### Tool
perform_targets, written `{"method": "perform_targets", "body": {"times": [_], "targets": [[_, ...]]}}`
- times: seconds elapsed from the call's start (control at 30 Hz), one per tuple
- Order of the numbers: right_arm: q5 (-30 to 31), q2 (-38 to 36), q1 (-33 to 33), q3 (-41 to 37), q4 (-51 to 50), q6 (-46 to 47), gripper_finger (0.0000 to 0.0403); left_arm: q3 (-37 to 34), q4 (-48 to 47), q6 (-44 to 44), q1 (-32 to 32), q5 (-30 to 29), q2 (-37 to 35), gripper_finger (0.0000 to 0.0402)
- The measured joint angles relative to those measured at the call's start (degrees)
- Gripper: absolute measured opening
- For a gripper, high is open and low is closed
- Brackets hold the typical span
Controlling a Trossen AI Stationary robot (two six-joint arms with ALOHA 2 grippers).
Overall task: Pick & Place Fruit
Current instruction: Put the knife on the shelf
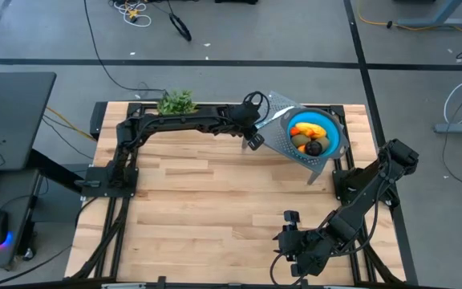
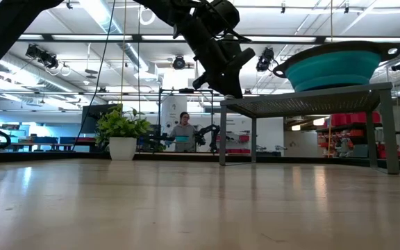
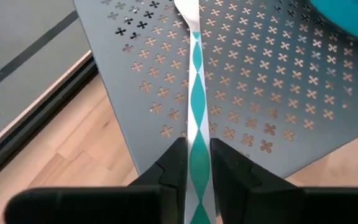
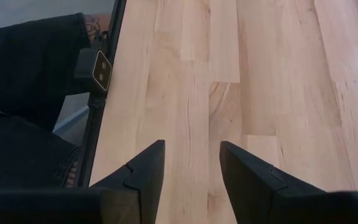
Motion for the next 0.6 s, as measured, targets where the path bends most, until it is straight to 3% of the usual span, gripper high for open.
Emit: {"method": "perform_targets", "body": {"times": [0.3,0.6], "targets": [[0.0,0.0,0.0,0.0,0.0,0.0,0.0165,0.0,0.4,-4.6,-0.3,0.3,0.0,0.0079],[0.0,0.0,0.0,0.0,0.0,0.0,0.0165,0.0,4.6,-10.4,-1.4,5.0,0.1,0.006]]}}
